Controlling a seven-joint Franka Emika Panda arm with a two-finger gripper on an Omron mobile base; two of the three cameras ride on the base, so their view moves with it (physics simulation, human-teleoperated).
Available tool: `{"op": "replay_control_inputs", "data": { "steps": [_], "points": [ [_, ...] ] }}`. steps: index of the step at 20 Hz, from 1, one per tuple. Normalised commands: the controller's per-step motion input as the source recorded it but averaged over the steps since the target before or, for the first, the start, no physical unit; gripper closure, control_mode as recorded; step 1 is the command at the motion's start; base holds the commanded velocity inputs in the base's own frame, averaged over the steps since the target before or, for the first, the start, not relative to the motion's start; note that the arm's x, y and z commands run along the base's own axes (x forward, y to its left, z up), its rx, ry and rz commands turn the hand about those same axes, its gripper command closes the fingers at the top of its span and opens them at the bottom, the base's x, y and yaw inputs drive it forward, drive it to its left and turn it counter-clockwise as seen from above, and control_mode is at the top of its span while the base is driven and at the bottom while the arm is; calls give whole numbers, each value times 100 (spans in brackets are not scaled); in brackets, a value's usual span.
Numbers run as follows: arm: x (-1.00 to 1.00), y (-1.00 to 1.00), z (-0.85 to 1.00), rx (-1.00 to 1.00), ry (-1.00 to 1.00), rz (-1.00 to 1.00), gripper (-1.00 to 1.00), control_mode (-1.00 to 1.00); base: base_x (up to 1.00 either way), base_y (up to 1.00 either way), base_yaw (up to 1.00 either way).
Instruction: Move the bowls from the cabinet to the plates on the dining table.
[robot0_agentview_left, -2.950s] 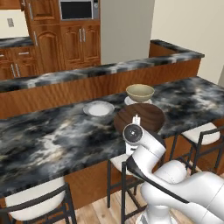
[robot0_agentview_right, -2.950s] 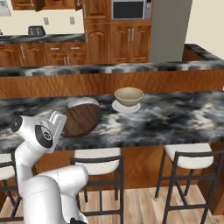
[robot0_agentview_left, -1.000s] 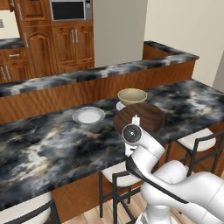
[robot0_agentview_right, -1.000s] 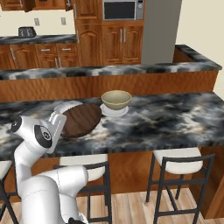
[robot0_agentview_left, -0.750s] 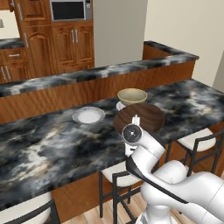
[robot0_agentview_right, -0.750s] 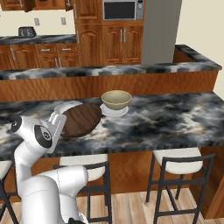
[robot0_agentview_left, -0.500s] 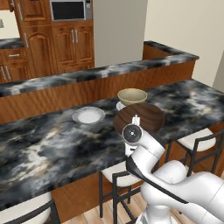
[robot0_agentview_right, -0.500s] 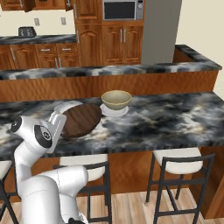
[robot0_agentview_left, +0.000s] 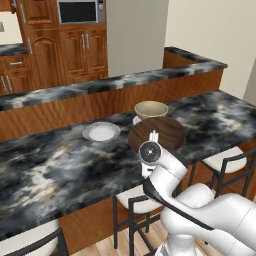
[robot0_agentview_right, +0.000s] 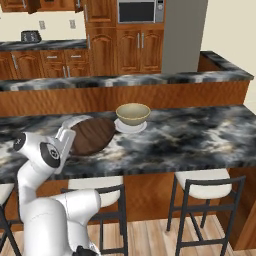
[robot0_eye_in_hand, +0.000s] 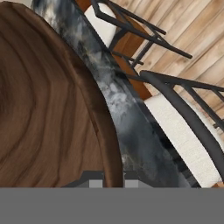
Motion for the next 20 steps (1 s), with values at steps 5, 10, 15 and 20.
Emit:
{"op": "replay_control_inputs", "data": {
  "steps": [5, 10, 15, 20],
  "points": [
    [66, 5, -1, 11, 0, 8, 100, -100, 0, 0, 0],
    [80, 0, 0, 22, 2, 15, 100, -100, 0, 0, 0],
    [69, 12, 0, 10, 3, 12, 100, -100, 0, 0, 0],
    [67, 25, 0, 3, 2, 6, 100, -100, 0, 0, 0]
  ]
}}
